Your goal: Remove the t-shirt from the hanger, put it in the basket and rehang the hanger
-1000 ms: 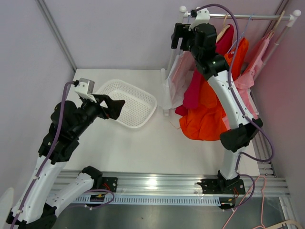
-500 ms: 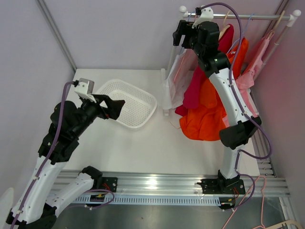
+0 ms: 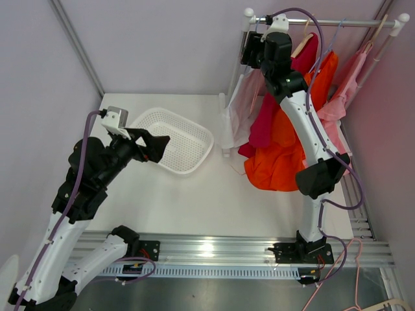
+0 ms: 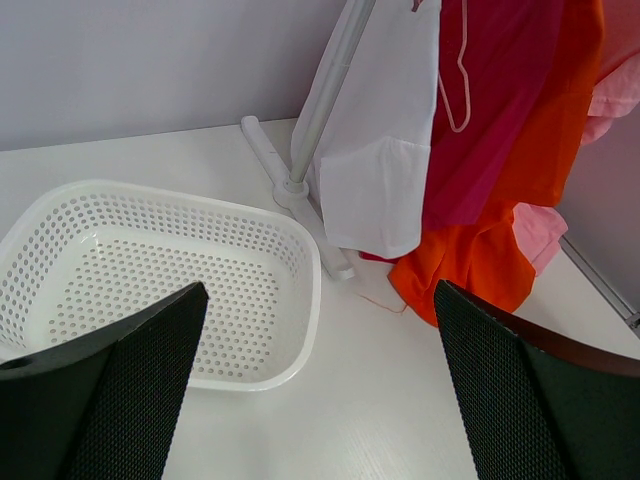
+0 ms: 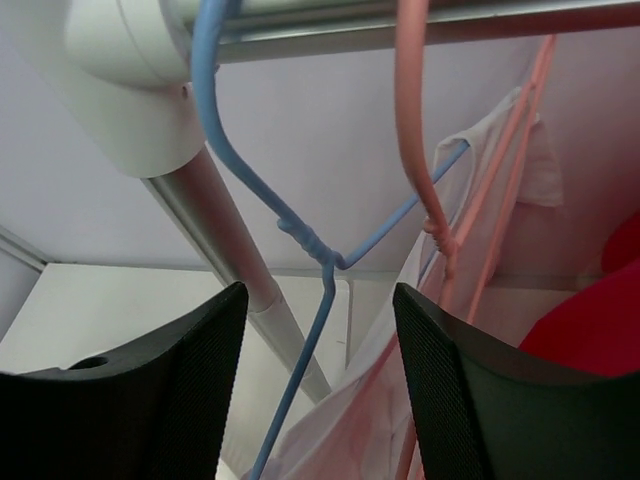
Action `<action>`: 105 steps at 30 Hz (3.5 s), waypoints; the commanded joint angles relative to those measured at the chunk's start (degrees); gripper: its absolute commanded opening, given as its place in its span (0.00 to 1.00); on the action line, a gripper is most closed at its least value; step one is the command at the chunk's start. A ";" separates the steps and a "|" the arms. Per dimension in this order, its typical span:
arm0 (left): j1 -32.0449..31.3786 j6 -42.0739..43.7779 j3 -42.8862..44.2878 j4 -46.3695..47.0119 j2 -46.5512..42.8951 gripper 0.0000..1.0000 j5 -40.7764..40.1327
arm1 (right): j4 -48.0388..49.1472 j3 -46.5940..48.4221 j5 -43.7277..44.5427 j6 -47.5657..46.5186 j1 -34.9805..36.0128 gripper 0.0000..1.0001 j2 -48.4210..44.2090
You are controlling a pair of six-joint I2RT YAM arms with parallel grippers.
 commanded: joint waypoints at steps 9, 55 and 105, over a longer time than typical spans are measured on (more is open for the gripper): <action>-0.39 0.69 0.10 0.91 -0.05 0.99 0.83 | 1.31 2.54 7.74 -2.72 -0.11 0.46 1.43; -10.91 2.18 -1.31 5.76 1.45 0.99 6.04 | -12.92 -22.45 51.32 22.32 33.71 0.00 -27.40; -72.85 1.26 -26.92 27.77 -1.17 0.01 -50.43 | -31.50 -7.03 20.64 25.41 28.69 0.00 -21.14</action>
